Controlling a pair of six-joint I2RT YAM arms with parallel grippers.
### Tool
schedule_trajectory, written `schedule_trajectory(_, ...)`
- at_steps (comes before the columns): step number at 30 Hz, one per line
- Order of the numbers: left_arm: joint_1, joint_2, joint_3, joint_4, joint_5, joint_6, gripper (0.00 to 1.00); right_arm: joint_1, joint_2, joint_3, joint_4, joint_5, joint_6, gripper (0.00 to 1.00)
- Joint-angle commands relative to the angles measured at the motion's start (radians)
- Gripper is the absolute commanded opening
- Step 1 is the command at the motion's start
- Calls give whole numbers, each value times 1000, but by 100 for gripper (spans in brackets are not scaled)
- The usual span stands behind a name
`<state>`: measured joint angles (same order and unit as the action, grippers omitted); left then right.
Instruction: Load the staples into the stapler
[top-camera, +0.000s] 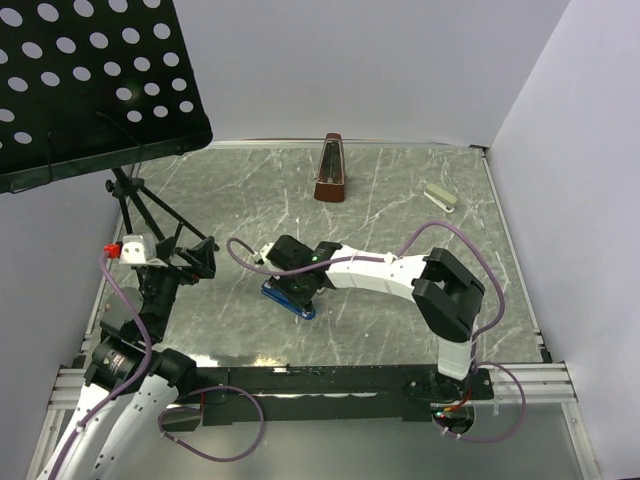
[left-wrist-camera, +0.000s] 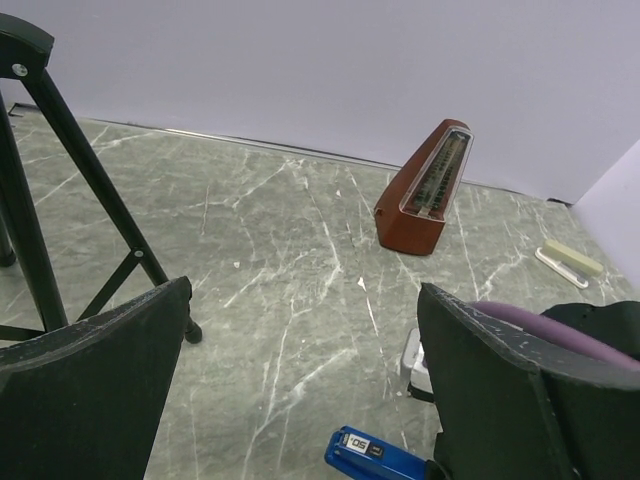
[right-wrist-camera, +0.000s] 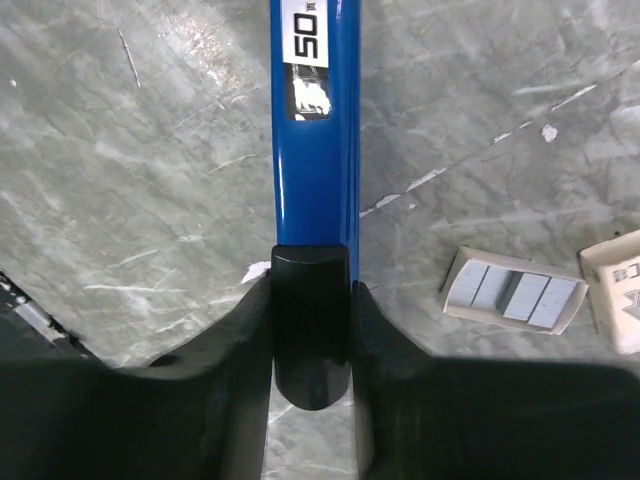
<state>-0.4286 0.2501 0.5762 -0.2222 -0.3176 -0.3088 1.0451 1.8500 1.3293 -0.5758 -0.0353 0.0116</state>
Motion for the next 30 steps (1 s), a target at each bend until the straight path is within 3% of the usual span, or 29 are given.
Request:
schedule_trajectory(1,5,-14,-4,40,22,-4,99,-3,-57,79,1,34,16,13)
schedule_trajectory(8,7,-15,-6,38,22,-3,100,-118,-211,82,-25,153,73,7)
schedule_trajectory(15,5,-23,-6,40,26,-1,100,-358,-319,24,-48,224,67,7)
schedule_trajectory(23,5,-20,-7,40,26,-1,99,-647,-206,67,-18,222,31,8)
schedule_trajectory(30,5,-20,-7,40,28,0,100,-761,-39,152,17,198,-4,9)
